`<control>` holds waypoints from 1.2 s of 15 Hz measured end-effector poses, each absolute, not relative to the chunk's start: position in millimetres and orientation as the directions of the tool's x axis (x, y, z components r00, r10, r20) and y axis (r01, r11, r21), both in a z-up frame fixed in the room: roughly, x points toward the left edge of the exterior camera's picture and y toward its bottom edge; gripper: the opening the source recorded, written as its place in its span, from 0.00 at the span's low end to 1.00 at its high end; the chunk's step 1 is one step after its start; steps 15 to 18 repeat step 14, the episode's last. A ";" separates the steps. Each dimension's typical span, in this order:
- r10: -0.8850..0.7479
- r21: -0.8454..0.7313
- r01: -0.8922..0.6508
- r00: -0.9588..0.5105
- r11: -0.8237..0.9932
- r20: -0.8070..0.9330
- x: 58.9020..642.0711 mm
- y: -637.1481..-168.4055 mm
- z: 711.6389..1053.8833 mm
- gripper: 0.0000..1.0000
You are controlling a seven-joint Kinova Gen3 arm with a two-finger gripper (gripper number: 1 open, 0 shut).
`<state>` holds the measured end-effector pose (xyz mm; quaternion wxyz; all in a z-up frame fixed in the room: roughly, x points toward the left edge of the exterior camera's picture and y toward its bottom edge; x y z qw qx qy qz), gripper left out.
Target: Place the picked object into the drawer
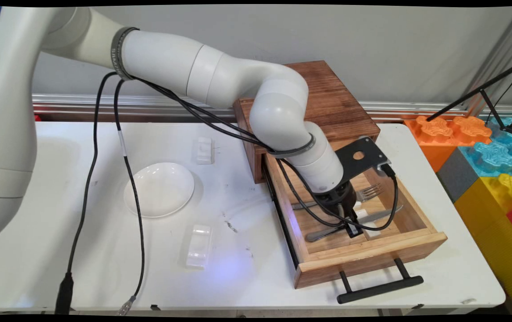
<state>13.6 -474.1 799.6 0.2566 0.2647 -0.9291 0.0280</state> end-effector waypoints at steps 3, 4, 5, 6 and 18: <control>-0.475 0.088 -0.502 -0.728 0.861 0.494 13.3 -473.3 798.1 0.00; -0.474 0.089 -0.500 -0.728 0.861 0.495 13.0 -473.1 797.6 0.00; -0.473 0.090 -0.499 -0.728 0.862 0.497 13.0 -472.9 797.3 1.00; -0.473 0.091 -0.498 -0.727 0.862 0.498 12.8 -472.9 797.0 1.00; -0.468 0.092 -0.495 -0.723 0.864 0.508 15.4 -473.9 796.0 1.00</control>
